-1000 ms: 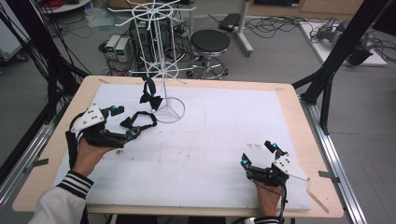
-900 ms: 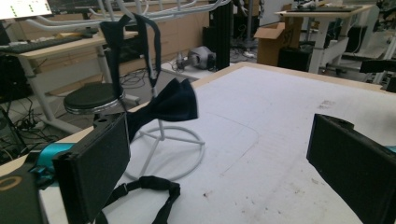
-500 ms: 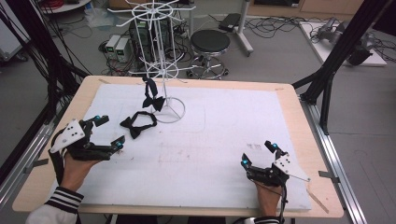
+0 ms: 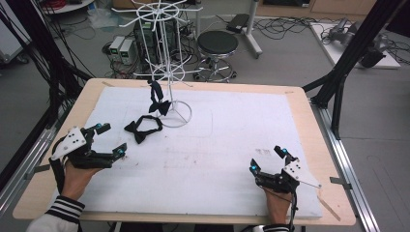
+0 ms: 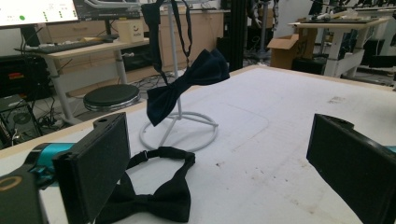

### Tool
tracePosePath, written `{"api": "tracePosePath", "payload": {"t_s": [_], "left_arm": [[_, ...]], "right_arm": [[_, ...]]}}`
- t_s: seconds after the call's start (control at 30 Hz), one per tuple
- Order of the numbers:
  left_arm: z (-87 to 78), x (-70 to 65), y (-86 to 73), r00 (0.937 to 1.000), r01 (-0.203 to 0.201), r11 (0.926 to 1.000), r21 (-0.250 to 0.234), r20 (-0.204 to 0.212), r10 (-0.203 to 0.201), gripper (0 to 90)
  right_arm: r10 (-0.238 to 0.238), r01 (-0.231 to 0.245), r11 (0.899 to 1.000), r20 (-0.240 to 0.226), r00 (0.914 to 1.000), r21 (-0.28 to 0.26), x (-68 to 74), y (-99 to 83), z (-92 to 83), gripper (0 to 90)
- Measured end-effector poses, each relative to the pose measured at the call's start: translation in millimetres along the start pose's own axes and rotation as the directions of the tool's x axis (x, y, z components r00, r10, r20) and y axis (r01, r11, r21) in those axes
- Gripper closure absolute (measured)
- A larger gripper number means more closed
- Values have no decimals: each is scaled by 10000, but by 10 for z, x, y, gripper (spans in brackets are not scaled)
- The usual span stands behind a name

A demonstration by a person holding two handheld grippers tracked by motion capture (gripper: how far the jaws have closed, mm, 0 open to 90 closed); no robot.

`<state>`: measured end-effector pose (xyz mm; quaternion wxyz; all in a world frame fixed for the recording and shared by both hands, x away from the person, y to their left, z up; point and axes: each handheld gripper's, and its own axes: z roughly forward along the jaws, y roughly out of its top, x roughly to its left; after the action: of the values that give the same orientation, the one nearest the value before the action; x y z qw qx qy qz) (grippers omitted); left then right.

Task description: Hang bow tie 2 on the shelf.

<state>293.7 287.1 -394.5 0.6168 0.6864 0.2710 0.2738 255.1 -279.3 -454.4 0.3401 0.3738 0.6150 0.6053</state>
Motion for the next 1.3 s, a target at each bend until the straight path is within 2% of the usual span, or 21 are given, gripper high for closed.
{"api": "tracePosePath", "payload": {"t_s": [0.13,0.17,0.4,0.43,0.47,0.53,0.73,0.87,1.0,1.2,1.3], "left_arm": [[0,-1,8,10000,-84,9999,101,34,84,66],[1,-2,12,10000,-76,9999,72,55,76,66],[0,20,68,9997,-188,9996,191,131,185,66],[5,23,83,9996,-244,9994,256,172,240,66],[5,23,83,9996,-244,9994,256,172,240,66],[32,43,136,9976,-539,9969,565,456,513,66],[136,134,238,9934,-877,9883,1244,847,775,66],[224,188,292,9873,-1245,9766,1753,1202,1043,66],[289,222,324,9797,-1617,9649,2068,1507,1319,67],[365,324,336,9741,-1781,9492,2593,1832,1327,66],[414,391,339,9687,-1863,9352,3011,2154,1236,66]], "right_arm": [[110,-110,9999,5,9999,79,9,0,-4,11],[0,0,10000,8,10000,12,1,0,0,11],[-5,5,10000,9,10000,4,-1,0,1,10],[110,-110,9999,9,9999,66,8,0,-4,10],[-14,14,10000,0,10000,-6,-1,0,1,10],[33,-33,10000,17,10000,19,2,0,-1,10],[89,-89,10000,12,10000,32,0,0,-1,11],[80,-80,10000,7,10000,44,1,0,-3,10],[117,-117,9999,-2,9999,52,1,0,-3,10],[95,-95,9999,-7,10000,36,0,0,-4,10],[90,-90,10000,-10,10000,32,0,-1,-4,10]]}}
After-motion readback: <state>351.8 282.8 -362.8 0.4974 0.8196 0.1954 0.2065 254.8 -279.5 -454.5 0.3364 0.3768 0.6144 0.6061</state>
